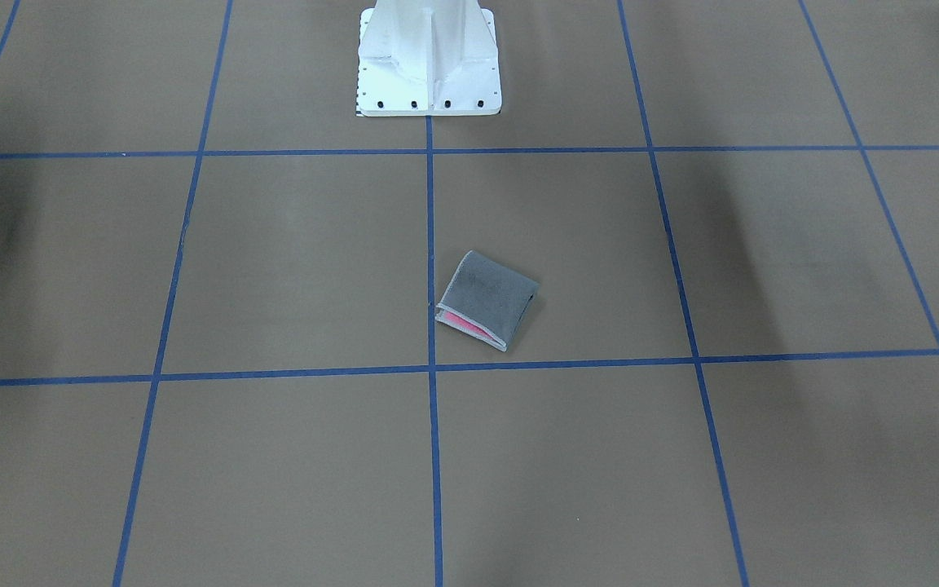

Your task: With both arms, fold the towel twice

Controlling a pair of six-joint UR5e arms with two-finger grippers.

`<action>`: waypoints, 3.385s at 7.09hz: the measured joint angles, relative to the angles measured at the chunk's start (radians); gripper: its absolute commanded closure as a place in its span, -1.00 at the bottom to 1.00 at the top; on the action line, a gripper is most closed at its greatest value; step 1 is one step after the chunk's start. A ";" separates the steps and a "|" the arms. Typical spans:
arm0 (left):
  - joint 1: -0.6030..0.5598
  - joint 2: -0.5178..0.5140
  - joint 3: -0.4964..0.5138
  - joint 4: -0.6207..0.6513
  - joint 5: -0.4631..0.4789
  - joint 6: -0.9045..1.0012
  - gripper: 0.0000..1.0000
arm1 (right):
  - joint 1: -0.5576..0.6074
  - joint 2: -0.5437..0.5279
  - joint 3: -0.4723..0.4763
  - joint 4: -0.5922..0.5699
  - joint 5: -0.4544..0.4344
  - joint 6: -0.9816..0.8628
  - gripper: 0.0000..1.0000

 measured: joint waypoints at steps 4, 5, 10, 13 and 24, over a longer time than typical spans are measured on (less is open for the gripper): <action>-0.053 0.004 -0.151 0.236 0.061 0.191 -1.00 | 0.045 -0.044 0.024 0.008 0.015 -0.009 -1.00; -0.056 0.005 -0.219 0.353 0.090 0.225 -1.00 | 0.053 -0.052 0.025 0.001 0.018 -0.015 -1.00; -0.045 0.091 -0.224 0.376 0.118 0.246 -1.00 | 0.172 -0.105 0.041 -0.231 0.044 -0.277 -1.00; -0.044 0.092 -0.232 0.333 0.089 0.095 -1.00 | 0.186 -0.190 0.143 -0.246 0.093 -0.255 -1.00; -0.042 0.170 -0.306 0.374 -0.009 0.006 -1.00 | 0.182 -0.191 0.142 -0.188 0.095 -0.178 -1.00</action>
